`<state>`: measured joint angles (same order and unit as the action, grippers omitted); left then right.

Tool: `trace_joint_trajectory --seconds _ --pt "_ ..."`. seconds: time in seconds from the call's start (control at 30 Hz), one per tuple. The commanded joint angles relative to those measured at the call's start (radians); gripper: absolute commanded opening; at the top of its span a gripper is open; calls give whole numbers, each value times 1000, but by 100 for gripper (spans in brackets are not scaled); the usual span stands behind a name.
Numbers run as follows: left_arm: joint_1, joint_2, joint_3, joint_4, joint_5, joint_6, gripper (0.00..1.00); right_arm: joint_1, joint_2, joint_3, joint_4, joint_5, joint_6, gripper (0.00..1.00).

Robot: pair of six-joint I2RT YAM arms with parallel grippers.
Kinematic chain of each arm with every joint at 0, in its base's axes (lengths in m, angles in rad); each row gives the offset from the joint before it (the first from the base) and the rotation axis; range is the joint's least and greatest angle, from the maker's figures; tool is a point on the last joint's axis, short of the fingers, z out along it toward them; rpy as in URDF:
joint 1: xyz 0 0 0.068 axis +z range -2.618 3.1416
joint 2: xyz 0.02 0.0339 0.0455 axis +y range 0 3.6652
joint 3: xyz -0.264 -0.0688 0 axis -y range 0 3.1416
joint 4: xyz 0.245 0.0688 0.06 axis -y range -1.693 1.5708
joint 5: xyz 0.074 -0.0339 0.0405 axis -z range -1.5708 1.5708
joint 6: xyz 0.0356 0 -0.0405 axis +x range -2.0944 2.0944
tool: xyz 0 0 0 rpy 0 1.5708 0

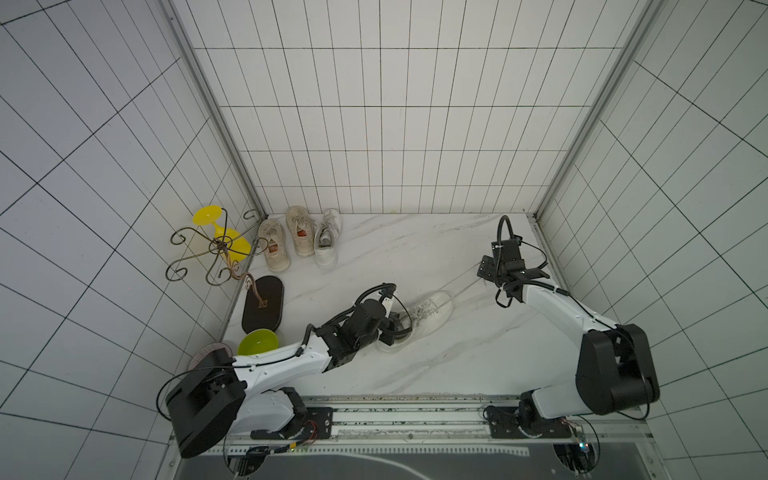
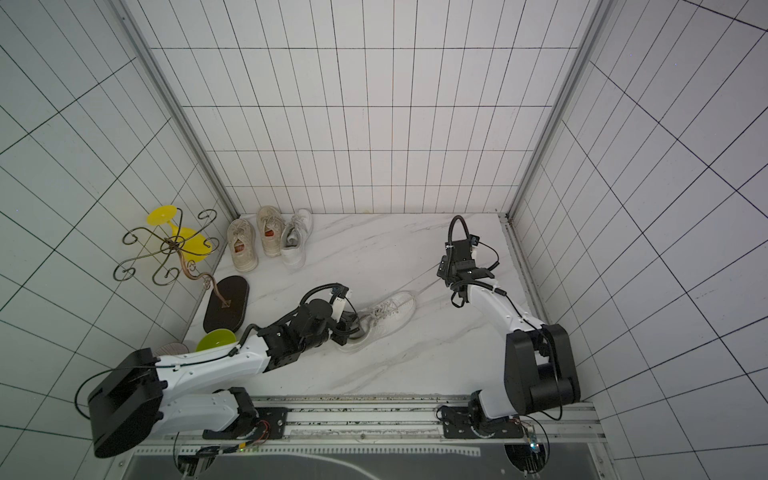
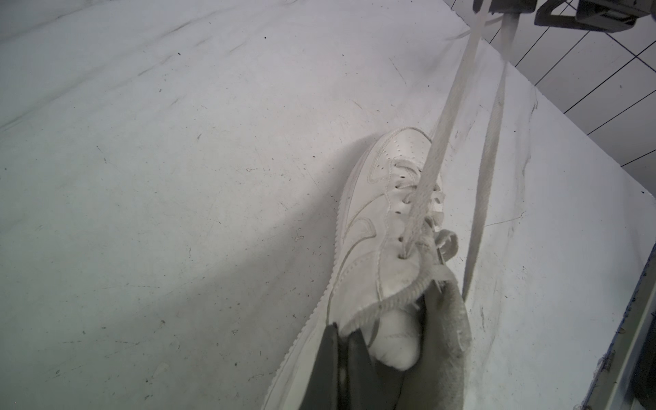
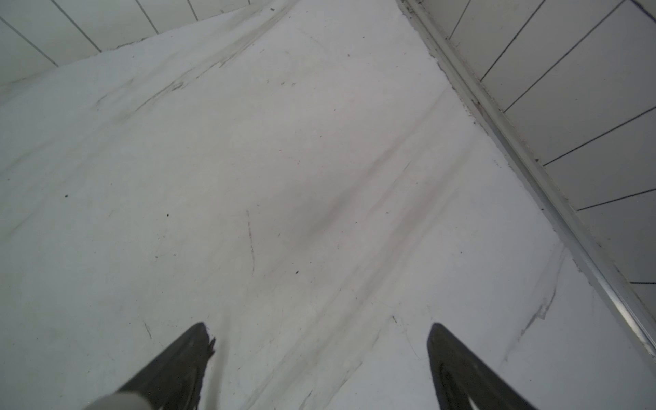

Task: Remove the insole from the shoe
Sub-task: Untie the shoelace on the shoe.

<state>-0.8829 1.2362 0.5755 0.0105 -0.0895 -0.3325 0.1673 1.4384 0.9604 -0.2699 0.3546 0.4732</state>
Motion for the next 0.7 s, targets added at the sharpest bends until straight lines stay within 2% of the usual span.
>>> trace_joint_trajectory --seconds 0.0,0.27,0.33,0.4,0.47,0.6,0.67 --pt "-4 -34 23 88 -34 -6 0 -37 -50 31 -26 -32 46 96" --pt "-4 -58 21 59 -115 -17 0 -93 -111 -8 -27 -44 59 97" --pt "-4 -64 15 57 -149 -24 0 -99 -127 -14 -24 -66 61 97" --pt "-3 -61 9 58 -195 -43 0 -83 -145 -21 -12 -139 47 96" --pt "-2 -48 10 56 -227 -73 0 -19 -161 -27 5 -183 13 95" --pt "2 -6 19 41 -277 -188 0 172 -170 6 -75 -160 7 95" --pt "2 20 39 8 -295 -251 0 247 -191 -14 -53 -214 -5 94"
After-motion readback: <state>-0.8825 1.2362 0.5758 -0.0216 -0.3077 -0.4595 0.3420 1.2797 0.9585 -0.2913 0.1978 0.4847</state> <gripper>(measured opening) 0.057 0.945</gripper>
